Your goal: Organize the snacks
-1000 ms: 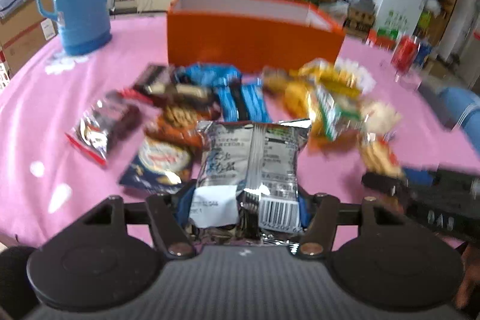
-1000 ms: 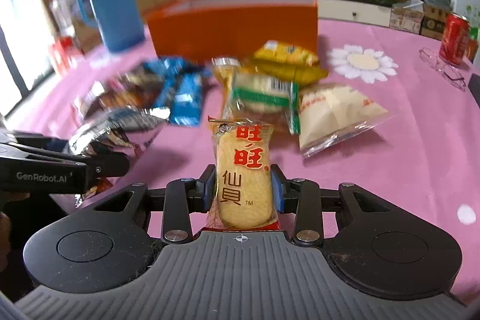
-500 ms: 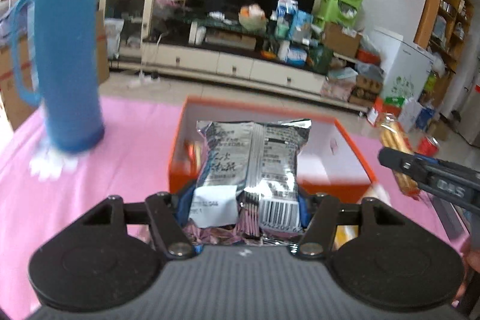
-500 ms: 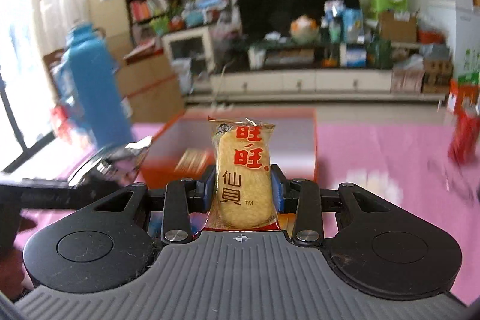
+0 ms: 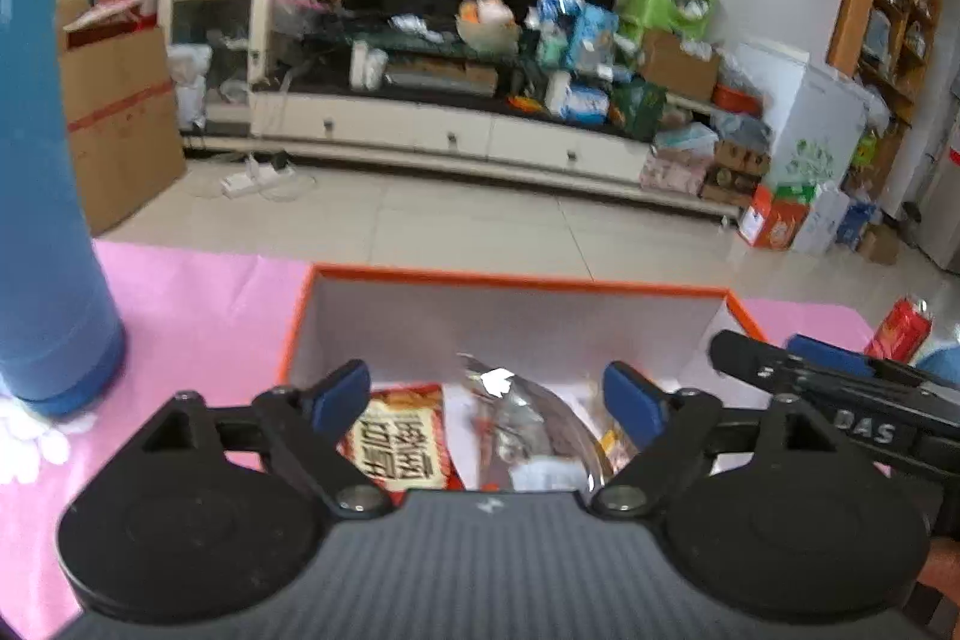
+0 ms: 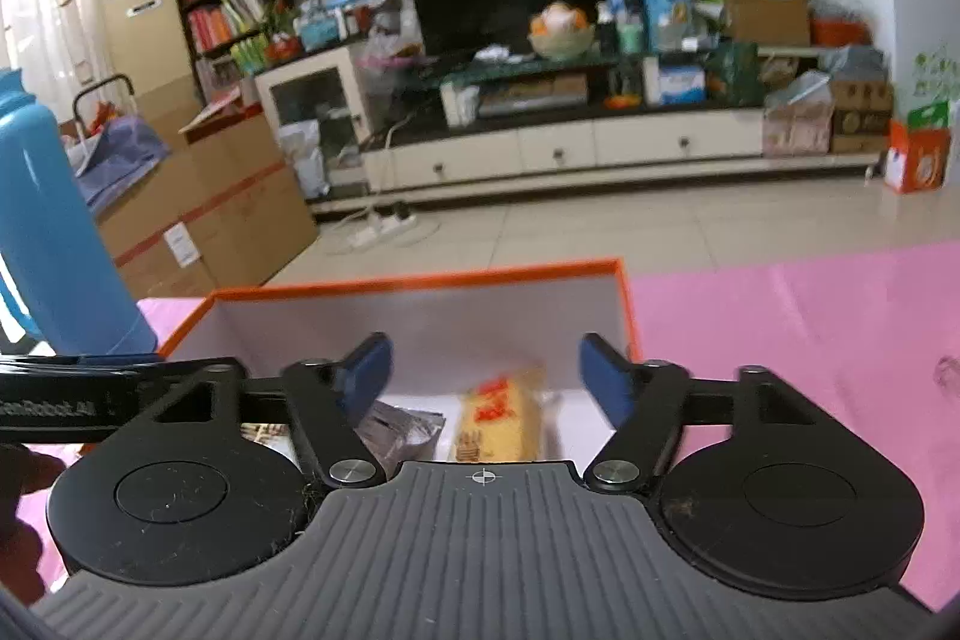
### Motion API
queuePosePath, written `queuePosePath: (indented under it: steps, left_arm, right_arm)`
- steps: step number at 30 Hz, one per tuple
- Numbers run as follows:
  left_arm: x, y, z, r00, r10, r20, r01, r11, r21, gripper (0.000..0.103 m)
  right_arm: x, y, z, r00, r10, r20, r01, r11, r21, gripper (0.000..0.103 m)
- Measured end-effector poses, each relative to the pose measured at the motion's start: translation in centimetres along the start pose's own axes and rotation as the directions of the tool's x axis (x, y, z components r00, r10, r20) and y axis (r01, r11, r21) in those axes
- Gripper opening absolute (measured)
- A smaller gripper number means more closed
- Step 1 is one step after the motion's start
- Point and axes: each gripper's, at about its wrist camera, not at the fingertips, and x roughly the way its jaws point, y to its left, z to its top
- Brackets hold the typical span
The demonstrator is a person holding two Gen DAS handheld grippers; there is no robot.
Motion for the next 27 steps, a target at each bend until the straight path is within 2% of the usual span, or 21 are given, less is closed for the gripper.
queuePosePath:
  steps: [4, 8, 11, 14, 18, 21, 24, 27]
  left_arm:
    - [-3.2, -0.9, -0.5, 0.999, 0.011, 0.044, -0.013, 0.999, 0.038, 0.095]
    - [-6.2, -2.4, -2.7, 0.999, 0.012, 0.040, -0.016, 0.993, 0.115, 0.095]
    - [-8.2, -3.4, -5.7, 1.000, 0.008, 0.009, -0.009, 0.987, 0.159, 0.096]
    - [-9.3, -3.9, -8.6, 0.999, 0.003, -0.052, 0.006, 0.984, 0.176, 0.096]
    - [-11.6, -2.9, -13.0, 0.993, 0.017, -0.113, -0.003, 0.992, 0.128, 0.097]
    - [-12.6, -2.0, -15.3, 0.987, 0.034, -0.154, -0.021, 0.996, 0.086, 0.097]
    - [-13.3, -1.0, -16.8, 0.984, 0.048, -0.173, -0.042, 0.998, 0.042, 0.097]
    - [-13.4, -0.2, -17.1, 0.982, 0.067, -0.176, -0.068, 0.998, 0.001, 0.097]
  right_arm:
    - [-2.5, 0.2, 0.6, 0.999, 0.012, 0.053, -0.013, 1.000, 0.014, 0.075]
    - [-5.4, 0.6, -0.2, 0.999, 0.023, 0.040, -0.022, 1.000, -0.022, 0.083]
    - [-7.9, 0.4, -1.8, 0.999, -0.023, 0.036, 0.025, 0.998, -0.064, 0.085]
    - [-10.9, -0.8, -5.2, 0.998, -0.066, 0.006, 0.066, 0.996, -0.054, 0.087]
    - [-13.9, -3.0, -9.5, 0.993, -0.062, -0.096, 0.066, 0.997, 0.039, 0.087]
    - [-16.2, -4.2, -12.2, 0.990, -0.057, -0.131, 0.070, 0.992, 0.101, 0.087]
    - [-18.1, -5.2, -13.6, 0.991, -0.061, -0.121, 0.078, 0.987, 0.138, 0.088]
    - [-18.4, -5.5, -13.4, 0.992, -0.080, -0.099, 0.093, 0.986, 0.135, 0.089]
